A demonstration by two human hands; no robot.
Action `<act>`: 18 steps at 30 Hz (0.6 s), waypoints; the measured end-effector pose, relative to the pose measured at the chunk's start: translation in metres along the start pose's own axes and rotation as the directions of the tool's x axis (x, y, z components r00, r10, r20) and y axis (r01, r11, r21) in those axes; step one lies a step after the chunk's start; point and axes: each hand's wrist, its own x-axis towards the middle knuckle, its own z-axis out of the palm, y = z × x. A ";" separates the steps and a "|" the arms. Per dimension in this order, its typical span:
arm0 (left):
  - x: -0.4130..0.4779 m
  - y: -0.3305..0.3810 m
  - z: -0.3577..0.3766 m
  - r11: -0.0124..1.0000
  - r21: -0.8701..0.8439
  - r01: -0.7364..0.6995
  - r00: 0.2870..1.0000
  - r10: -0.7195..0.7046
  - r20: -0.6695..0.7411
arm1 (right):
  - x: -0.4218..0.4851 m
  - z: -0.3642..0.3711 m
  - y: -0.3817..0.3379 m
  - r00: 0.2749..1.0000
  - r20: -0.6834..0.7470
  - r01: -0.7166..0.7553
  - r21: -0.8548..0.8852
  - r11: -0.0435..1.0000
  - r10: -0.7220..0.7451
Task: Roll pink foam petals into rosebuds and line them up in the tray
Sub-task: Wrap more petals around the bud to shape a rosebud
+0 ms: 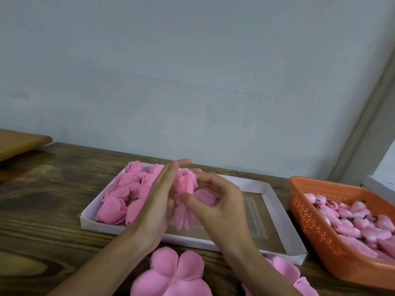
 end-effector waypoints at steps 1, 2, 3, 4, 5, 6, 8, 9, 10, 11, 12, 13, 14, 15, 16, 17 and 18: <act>0.002 0.002 -0.002 0.999 0.029 0.029 0.999 -0.030 0.012 | 0.002 -0.002 0.000 0.999 -0.022 -0.034 0.083 0.996 0.036; 0.003 0.003 -0.003 0.997 0.067 0.048 0.998 -0.050 0.027 | 0.003 -0.004 0.000 0.996 -0.043 -0.074 0.159 0.984 0.082; 0.004 0.003 -0.005 0.995 0.086 0.059 0.997 -0.063 0.042 | 0.004 -0.006 0.000 0.989 -0.064 -0.118 0.224 0.967 0.136; 0.006 0.002 -0.008 0.994 0.089 0.066 0.996 -0.071 0.053 | 0.005 -0.008 0.000 0.978 -0.086 -0.158 0.274 0.949 0.188; 0.008 0.000 -0.010 0.994 0.089 0.061 0.996 -0.067 0.061 | 0.006 -0.010 0.000 0.967 -0.105 -0.191 0.315 0.930 0.234; 0.009 -0.002 -0.012 0.995 0.087 0.057 0.997 -0.062 0.055 | 0.007 -0.011 -0.001 0.955 -0.118 -0.215 0.354 0.910 0.271; 0.010 -0.005 -0.014 0.996 0.065 0.058 0.998 -0.059 0.005 | 0.009 -0.012 -0.001 0.938 -0.133 -0.244 0.402 0.883 0.319; 0.011 -0.006 -0.015 0.997 0.043 0.064 0.998 -0.063 -0.026 | 0.010 -0.013 -0.002 0.933 -0.139 -0.253 0.405 0.879 0.332; 0.011 -0.008 -0.015 0.998 0.018 0.066 0.997 -0.065 -0.052 | 0.010 -0.013 -0.001 0.930 -0.141 -0.260 0.401 0.879 0.340; 0.012 -0.008 -0.015 0.998 -0.007 0.065 0.995 -0.065 -0.074 | 0.010 -0.013 -0.001 0.930 -0.136 -0.265 0.395 0.880 0.341; 0.012 -0.007 -0.015 0.998 -0.021 0.061 0.994 -0.063 -0.091 | 0.010 -0.014 0.000 0.933 -0.127 -0.266 0.391 0.881 0.338; 0.012 -0.007 -0.015 0.998 -0.027 0.053 0.993 -0.055 -0.103 | 0.010 -0.014 0.000 0.937 -0.115 -0.265 0.385 0.884 0.331; 0.012 -0.007 -0.015 0.999 -0.028 0.039 0.993 -0.042 -0.112 | 0.010 -0.013 0.000 0.943 -0.101 -0.261 0.373 0.891 0.318; 0.011 -0.006 -0.014 0.999 -0.031 0.024 0.992 -0.027 -0.120 | 0.009 -0.013 0.000 0.950 -0.088 -0.250 0.350 0.902 0.298; 0.011 -0.005 -0.014 1.000 -0.026 0.008 0.991 -0.012 -0.131 | 0.008 -0.012 0.000 0.960 -0.078 -0.232 0.319 0.919 0.269; 0.009 -0.004 -0.013 1.000 -0.011 -0.008 0.989 0.006 -0.146 | 0.008 -0.011 0.000 0.970 -0.069 -0.205 0.282 0.937 0.233; 0.008 -0.003 -0.012 1.000 0.011 -0.027 0.987 0.029 -0.159 | 0.007 -0.011 0.000 0.980 -0.059 -0.172 0.246 0.954 0.192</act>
